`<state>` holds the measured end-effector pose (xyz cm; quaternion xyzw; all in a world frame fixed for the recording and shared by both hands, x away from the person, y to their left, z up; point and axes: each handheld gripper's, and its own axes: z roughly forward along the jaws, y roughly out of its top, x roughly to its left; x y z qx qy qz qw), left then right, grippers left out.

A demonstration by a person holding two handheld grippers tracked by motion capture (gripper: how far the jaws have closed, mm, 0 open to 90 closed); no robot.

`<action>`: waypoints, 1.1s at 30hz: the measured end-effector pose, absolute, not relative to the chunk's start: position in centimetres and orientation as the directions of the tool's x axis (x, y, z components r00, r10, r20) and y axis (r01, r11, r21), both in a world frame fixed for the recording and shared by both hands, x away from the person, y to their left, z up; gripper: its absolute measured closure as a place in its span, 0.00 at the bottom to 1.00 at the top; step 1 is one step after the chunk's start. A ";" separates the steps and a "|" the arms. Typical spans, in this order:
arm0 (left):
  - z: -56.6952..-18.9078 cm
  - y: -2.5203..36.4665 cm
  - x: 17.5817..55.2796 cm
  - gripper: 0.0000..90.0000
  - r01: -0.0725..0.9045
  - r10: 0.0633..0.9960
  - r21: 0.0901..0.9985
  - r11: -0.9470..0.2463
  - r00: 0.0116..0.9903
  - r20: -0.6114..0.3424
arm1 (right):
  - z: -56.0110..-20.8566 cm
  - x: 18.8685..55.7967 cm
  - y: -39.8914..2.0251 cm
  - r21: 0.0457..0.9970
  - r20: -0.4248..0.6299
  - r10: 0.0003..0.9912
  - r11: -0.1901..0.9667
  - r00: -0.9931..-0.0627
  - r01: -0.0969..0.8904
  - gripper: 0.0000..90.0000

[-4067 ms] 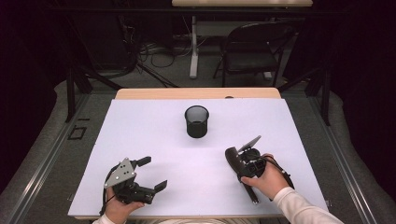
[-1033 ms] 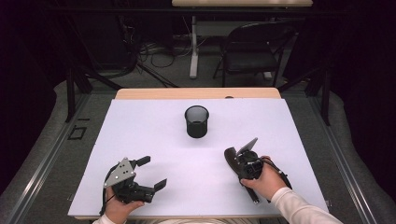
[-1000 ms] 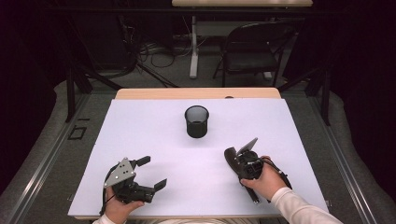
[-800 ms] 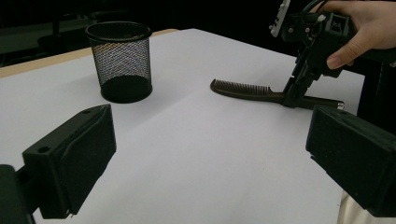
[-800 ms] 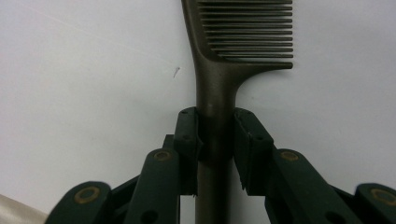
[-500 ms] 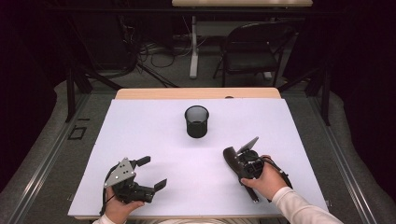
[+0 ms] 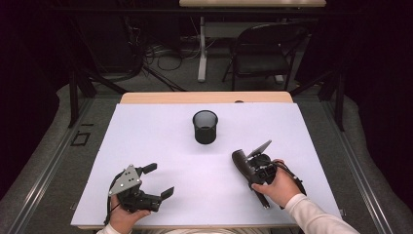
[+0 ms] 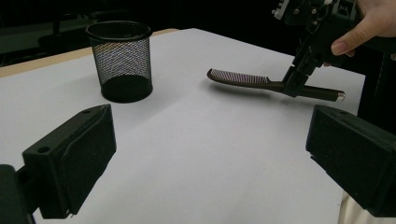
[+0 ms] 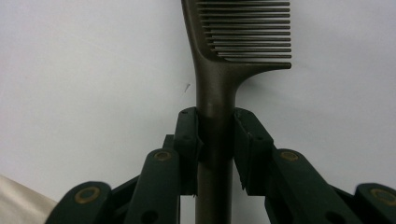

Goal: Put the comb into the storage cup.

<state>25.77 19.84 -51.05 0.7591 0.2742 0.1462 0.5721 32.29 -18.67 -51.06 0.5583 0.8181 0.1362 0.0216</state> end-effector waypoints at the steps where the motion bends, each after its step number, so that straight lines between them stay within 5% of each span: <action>1: -51.1 19.8 25.8 0.02 0.249 0.584 0.949 -0.195 0.807 -0.092 | -50.5 32.3 -18.6 0.202 0.096 0.921 0.355 -0.379 0.913 0.81; 33: -51.1 20.0 25.9 0.02 0.255 0.586 0.948 -0.191 0.805 -0.098 | -48.5 32.5 -18.7 0.369 0.122 0.890 0.370 -0.439 0.853 0.81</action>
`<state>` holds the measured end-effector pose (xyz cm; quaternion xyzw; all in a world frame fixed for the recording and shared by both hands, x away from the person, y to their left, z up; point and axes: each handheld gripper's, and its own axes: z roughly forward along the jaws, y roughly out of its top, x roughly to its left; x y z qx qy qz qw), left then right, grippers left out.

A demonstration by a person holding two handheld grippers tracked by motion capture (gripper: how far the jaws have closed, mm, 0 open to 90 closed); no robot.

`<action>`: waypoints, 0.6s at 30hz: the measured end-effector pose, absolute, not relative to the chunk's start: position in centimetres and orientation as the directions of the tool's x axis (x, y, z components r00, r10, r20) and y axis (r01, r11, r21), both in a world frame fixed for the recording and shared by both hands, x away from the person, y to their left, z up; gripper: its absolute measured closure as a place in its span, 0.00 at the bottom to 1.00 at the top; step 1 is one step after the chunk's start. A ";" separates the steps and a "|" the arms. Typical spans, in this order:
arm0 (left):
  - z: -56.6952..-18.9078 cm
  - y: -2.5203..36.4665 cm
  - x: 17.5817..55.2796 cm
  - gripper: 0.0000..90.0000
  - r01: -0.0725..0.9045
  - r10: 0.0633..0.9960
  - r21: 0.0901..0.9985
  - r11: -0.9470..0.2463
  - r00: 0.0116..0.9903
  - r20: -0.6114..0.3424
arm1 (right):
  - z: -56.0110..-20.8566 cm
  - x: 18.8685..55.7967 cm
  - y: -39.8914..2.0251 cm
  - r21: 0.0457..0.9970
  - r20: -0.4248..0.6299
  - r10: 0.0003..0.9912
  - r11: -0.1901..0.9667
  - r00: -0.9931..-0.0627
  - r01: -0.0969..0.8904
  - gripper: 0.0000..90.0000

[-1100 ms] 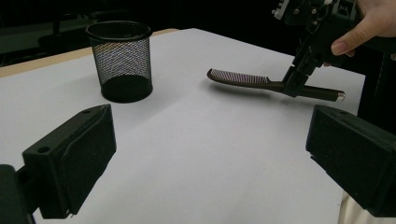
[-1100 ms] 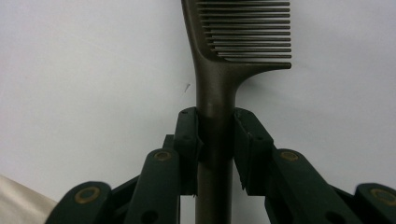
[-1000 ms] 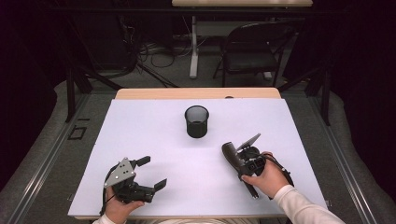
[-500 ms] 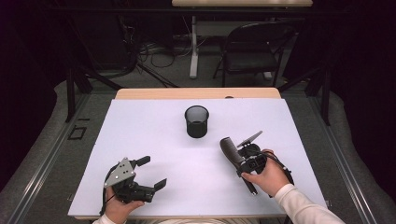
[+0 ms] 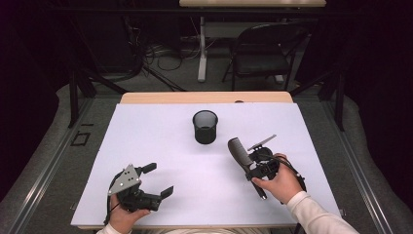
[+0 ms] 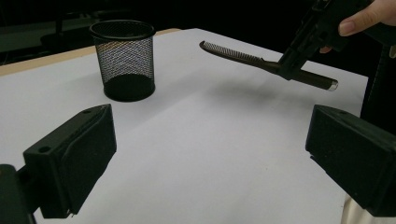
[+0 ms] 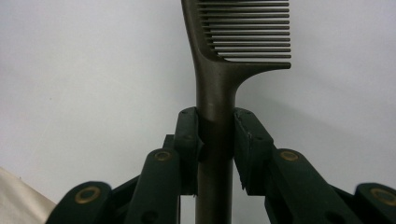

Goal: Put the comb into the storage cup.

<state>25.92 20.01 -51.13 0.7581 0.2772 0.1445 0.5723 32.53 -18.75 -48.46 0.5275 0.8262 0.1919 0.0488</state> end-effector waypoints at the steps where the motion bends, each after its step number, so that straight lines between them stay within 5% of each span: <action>1: -51.1 20.0 25.9 0.02 0.255 0.590 0.948 -0.189 0.801 -0.098 | -48.4 32.5 -18.7 0.368 0.120 0.890 0.372 -0.440 0.852 0.81; 18: -51.2 20.0 26.0 0.02 0.260 0.597 0.948 -0.185 0.796 -0.102 | -47.4 32.4 -18.9 0.502 0.129 0.871 0.355 -0.474 0.789 0.81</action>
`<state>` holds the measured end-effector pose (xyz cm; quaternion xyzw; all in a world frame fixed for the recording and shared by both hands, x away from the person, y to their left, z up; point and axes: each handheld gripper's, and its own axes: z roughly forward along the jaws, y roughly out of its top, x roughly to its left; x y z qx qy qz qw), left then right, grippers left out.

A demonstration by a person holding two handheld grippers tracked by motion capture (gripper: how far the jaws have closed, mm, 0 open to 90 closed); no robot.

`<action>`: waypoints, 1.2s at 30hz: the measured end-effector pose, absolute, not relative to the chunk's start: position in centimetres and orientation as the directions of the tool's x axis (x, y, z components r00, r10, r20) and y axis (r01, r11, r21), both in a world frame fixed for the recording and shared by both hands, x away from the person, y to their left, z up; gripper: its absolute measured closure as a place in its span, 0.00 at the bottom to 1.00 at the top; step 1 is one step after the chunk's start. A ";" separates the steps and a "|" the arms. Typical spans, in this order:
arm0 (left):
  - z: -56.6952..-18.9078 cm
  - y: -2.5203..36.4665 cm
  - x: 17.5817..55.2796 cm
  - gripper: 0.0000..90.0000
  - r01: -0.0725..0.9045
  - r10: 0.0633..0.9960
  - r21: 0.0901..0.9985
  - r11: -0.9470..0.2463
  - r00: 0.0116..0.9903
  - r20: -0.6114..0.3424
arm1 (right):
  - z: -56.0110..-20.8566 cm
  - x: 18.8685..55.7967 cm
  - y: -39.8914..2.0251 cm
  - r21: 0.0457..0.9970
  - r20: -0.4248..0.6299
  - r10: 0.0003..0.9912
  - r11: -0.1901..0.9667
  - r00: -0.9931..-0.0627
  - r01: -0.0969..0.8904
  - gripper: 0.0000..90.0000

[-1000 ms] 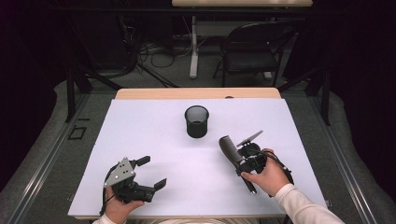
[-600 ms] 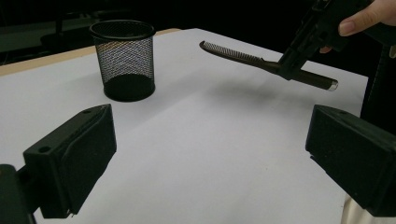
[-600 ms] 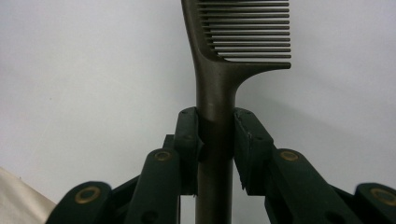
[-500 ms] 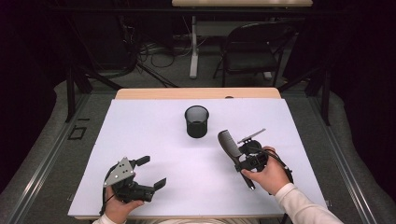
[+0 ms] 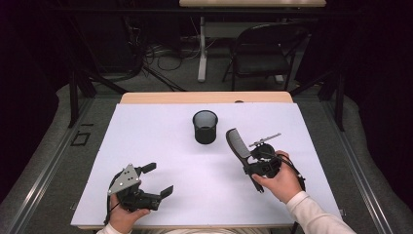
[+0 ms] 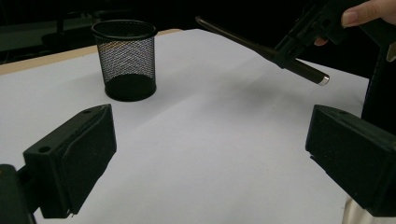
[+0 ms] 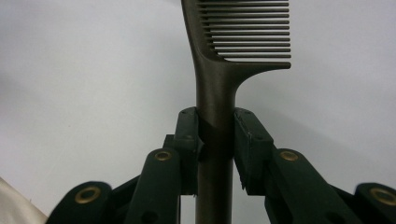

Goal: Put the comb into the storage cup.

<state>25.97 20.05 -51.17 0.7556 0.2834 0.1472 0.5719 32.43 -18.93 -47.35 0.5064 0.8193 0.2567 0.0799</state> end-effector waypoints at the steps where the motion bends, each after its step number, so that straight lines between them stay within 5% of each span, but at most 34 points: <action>1: -51.2 20.0 26.0 0.02 0.260 0.598 0.948 -0.183 0.795 -0.103 | -47.4 32.4 -18.9 0.502 0.129 0.871 0.355 -0.474 0.789 0.81; 36: -51.3 20.1 26.1 0.02 0.264 0.597 0.947 -0.181 0.795 -0.107 | -46.2 32.2 -18.0 0.723 0.036 0.828 0.365 -0.560 0.587 0.81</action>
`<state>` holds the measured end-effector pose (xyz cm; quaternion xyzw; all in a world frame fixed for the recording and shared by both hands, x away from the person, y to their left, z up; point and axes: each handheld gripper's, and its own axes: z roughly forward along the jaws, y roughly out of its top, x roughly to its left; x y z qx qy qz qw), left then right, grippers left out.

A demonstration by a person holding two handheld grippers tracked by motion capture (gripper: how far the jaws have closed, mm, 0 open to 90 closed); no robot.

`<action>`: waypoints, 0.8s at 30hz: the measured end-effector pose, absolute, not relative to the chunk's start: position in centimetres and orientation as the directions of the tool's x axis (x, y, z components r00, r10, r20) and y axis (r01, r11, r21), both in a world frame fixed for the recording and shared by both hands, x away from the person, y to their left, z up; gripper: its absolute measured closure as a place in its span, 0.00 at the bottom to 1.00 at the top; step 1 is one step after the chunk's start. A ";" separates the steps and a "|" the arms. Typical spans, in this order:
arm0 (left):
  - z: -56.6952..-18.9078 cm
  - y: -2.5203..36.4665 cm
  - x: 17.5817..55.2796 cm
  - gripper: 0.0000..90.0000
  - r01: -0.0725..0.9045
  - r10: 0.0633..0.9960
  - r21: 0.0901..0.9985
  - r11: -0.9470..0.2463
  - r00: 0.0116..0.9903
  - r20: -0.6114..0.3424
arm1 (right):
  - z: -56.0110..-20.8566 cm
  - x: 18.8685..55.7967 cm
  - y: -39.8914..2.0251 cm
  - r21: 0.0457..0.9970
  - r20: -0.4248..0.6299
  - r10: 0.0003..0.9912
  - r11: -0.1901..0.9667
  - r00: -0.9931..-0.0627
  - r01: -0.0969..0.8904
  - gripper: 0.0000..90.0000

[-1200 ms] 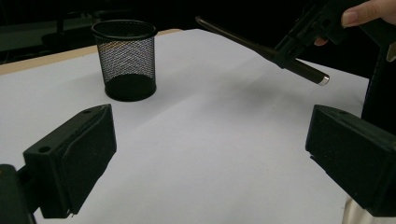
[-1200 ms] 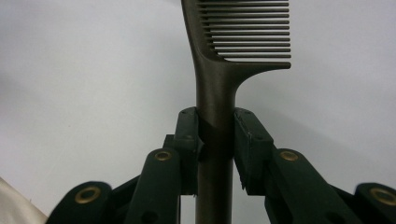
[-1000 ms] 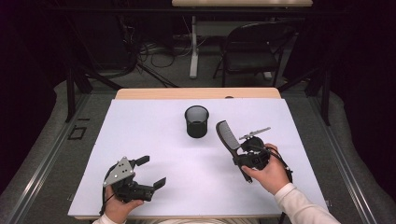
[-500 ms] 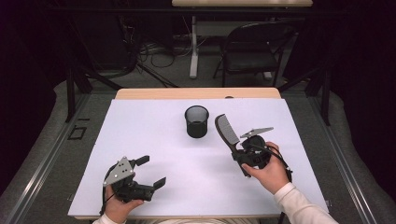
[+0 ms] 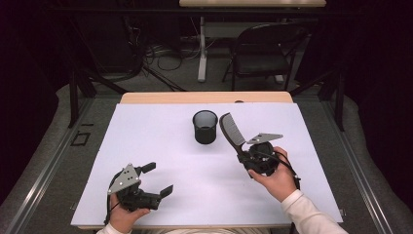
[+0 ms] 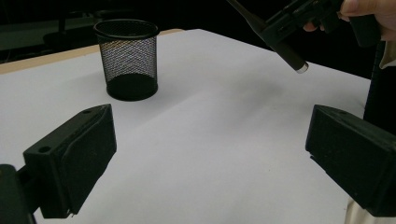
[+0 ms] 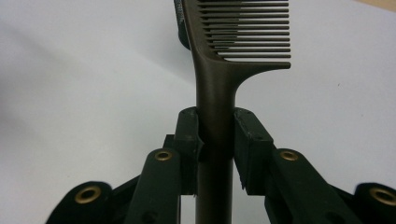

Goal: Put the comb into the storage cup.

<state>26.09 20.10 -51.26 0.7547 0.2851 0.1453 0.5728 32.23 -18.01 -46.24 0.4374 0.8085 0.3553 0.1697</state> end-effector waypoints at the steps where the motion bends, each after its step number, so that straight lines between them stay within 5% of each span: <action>1: -51.3 20.1 26.1 0.02 0.263 0.597 0.947 -0.182 0.796 -0.106 | -46.2 32.2 -18.0 0.723 0.036 0.828 0.365 -0.560 0.587 0.81; 24: -51.3 20.1 26.2 0.02 0.264 0.600 0.948 -0.176 0.793 -0.109 | -46.3 33.4 -16.1 0.803 0.004 0.818 0.340 -0.575 0.489 0.81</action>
